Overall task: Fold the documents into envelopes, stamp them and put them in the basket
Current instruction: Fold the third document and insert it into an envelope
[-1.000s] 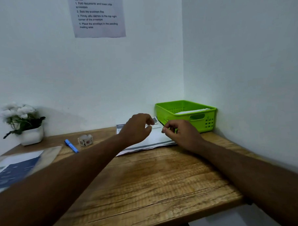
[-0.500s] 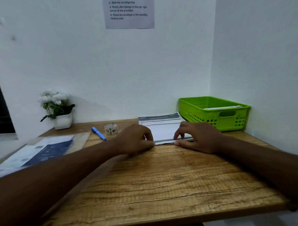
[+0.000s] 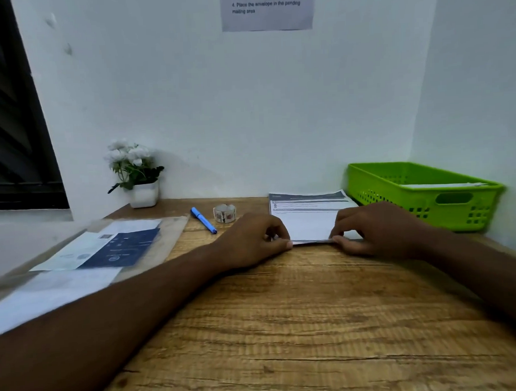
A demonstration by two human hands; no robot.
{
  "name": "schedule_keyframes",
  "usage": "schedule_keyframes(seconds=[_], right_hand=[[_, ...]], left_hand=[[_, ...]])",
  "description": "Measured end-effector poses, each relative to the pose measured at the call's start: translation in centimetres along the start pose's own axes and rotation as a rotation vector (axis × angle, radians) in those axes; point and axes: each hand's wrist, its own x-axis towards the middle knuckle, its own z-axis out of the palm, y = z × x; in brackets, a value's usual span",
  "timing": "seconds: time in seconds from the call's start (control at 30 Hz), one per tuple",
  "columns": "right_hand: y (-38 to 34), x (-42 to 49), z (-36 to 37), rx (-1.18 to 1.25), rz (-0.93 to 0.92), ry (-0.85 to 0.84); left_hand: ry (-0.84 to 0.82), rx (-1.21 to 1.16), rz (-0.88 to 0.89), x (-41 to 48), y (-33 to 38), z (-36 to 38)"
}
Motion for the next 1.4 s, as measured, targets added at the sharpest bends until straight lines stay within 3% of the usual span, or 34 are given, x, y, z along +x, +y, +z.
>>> schedule_keyframes(seconds=[0.2,0.4,0.73,1.2,1.4], right_hand=[[-0.7,-0.3,0.1,0.039,0.036,0.149],[-1.2,-0.4,-0.4,0.144,0.18,0.138],[-1.1,-1.2,-1.4,0.338,0.218,0.167],[0.1,-1.2,-1.7,0.41,0.518,0.369],[0.9,-1.4,-1.4,0.485,0.515,0.417]], left_hand=[[0.002,-0.071,-0.008,-0.3,-0.1,-0.2],[0.074,-0.106,-0.069,-0.6,0.3,-0.3],[0.249,-0.069,-0.087,-0.7,0.5,-0.6],[0.395,-0.143,-0.107,-0.9,0.6,-1.2],[0.419,-0.269,-0.095,-1.0,0.5,-1.7]])
